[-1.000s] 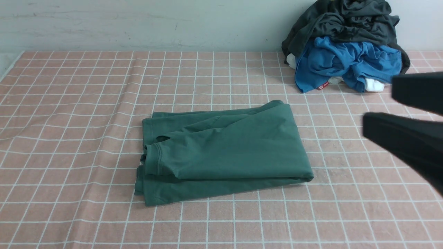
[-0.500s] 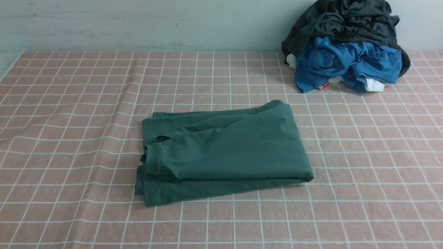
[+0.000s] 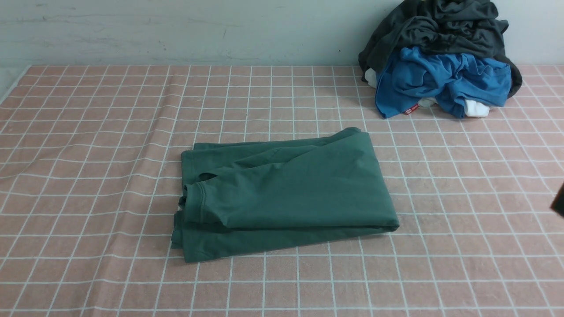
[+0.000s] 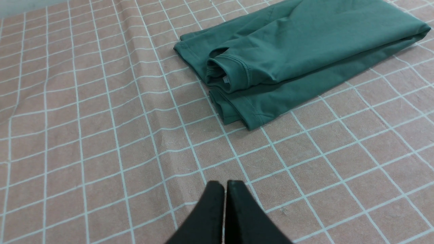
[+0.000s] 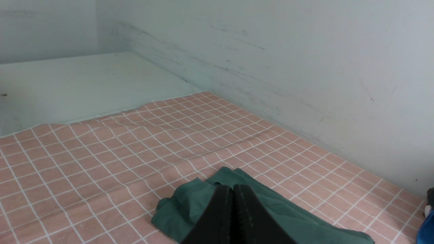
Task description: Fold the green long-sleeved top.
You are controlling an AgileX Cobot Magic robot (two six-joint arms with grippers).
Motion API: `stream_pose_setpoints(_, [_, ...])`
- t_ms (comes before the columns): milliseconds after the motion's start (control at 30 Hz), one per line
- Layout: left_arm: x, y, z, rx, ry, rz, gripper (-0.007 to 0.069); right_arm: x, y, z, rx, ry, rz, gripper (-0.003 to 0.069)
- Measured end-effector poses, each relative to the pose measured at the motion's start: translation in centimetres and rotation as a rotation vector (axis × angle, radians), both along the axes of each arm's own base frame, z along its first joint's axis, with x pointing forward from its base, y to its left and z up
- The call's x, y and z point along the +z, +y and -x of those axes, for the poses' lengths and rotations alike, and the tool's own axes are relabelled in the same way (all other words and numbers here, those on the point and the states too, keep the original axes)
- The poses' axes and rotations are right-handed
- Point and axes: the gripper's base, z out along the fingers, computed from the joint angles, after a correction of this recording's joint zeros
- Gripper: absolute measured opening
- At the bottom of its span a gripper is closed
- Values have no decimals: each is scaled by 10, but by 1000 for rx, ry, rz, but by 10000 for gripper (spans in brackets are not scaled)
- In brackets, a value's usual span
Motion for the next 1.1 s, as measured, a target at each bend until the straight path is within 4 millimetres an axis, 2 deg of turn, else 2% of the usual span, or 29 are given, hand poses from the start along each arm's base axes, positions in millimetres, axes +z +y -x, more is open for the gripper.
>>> stream_pose_setpoints(167, [0, 0, 0, 0, 0, 1, -3, -51, 4, -6, -12, -42, -81, -14])
stream_pose_setpoints(300, [0, 0, 0, 0, 0, 1, -3, -99, -9, -4, -106, -25, -219, -14])
stream_pose_setpoints(467, [0, 0, 0, 0, 0, 1, -3, -143, -31, -4, -331, 61, -337, -14])
stream_pose_setpoints(600, [0, 0, 0, 0, 0, 1, -3, -151, -46, 0, -505, 47, -352, -14])
stream_pose_setpoints(733, [0, 0, 0, 0, 0, 1, -3, -158, -58, 7, -689, 32, -282, -14])
stream_pose_setpoints(867, [0, 0, 0, 0, 1, 0, -3, -168, -66, 9, -844, 92, -201, -14])
stream_pose_setpoints(1100, [0, 0, 0, -1, 2, 0, -3, -176, -68, 10, -885, 173, -140, -14])
